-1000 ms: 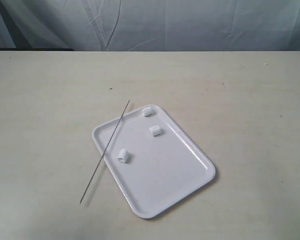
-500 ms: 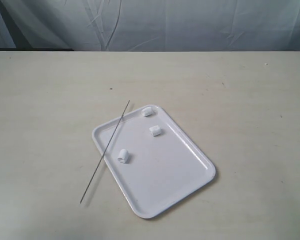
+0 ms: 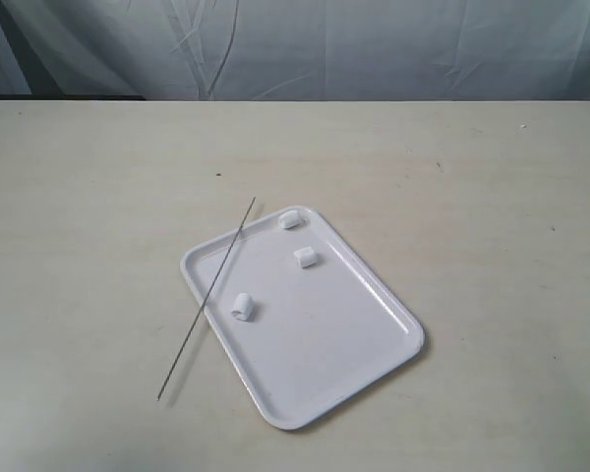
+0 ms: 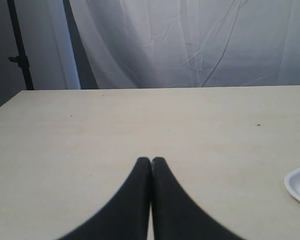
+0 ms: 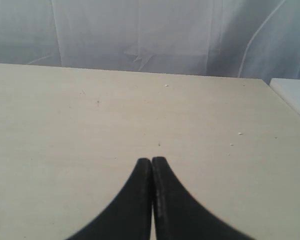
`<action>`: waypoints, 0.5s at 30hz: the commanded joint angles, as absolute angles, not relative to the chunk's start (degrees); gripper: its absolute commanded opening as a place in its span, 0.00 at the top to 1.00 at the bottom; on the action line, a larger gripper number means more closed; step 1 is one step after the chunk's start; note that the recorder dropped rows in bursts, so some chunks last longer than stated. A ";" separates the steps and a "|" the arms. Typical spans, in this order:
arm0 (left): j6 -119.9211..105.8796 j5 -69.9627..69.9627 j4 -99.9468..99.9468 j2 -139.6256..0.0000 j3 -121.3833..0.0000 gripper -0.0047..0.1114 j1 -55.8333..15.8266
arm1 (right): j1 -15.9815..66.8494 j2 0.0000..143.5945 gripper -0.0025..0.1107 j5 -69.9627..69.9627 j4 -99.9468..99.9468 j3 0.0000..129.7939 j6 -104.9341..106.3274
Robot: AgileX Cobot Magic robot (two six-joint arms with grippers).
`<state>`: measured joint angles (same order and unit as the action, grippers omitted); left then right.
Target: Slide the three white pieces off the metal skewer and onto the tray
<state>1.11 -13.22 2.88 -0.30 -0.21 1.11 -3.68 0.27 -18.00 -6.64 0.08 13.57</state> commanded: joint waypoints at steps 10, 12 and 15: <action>1.46 -13.29 3.09 0.00 0.00 0.96 1.11 | -3.95 0.00 0.98 -19.07 -6.67 0.00 3.19; 3.18 -13.29 3.09 0.00 0.00 0.96 1.11 | -3.95 0.00 0.98 -19.07 -6.67 0.00 6.12; 4.01 -13.40 3.09 0.00 0.00 0.96 1.11 | -3.95 0.00 0.98 -19.07 -6.67 0.00 6.66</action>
